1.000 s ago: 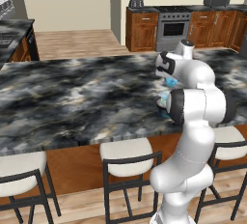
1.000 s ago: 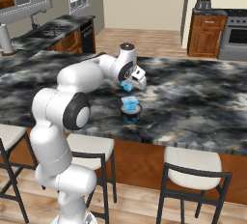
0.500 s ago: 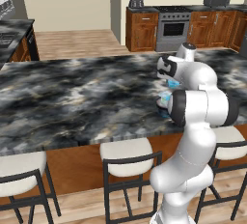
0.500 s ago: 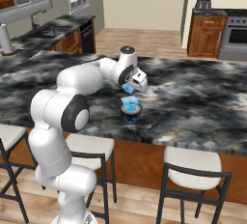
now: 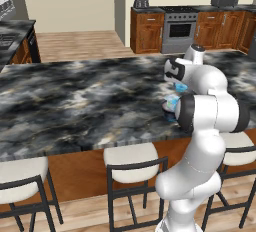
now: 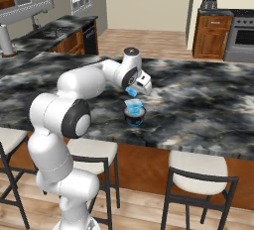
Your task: Stack the yogurt containers by placing the smaller containers on top of the larger containers.
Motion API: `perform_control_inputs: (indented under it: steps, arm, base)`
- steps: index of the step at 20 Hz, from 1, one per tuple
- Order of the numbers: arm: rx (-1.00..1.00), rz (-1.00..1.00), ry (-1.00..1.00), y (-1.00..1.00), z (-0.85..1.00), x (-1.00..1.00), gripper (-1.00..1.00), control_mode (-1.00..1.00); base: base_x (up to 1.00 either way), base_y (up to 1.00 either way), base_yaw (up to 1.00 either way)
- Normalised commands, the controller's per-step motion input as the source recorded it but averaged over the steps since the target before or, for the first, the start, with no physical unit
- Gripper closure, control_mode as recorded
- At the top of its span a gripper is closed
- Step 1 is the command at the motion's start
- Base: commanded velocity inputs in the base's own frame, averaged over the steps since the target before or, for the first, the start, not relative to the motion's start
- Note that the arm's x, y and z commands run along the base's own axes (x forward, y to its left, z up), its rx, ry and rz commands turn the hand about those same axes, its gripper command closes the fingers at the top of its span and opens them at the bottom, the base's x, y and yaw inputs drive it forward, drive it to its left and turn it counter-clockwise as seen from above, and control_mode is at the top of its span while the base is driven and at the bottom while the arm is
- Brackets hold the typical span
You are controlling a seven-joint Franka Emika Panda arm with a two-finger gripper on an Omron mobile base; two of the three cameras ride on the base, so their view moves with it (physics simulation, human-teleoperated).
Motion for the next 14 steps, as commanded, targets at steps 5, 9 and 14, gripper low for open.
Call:
perform_control_inputs:
  steps: [5,9,14]
  arm:
    - [0.00,0.00,0.01,0.00,-0.05,-0.05,1.00,-1.00]
    - [0.00,0.00,0.04,0.00,-0.06,0.00,1.00,-1.00]
    - [0.00,0.00,0.01,0.00,-0.07,0.02,1.00,-1.00]
  base:
    - [0.00,0.00,0.00]
    - [0.00,0.00,0.00]
    - [0.00,0.00,0.00]
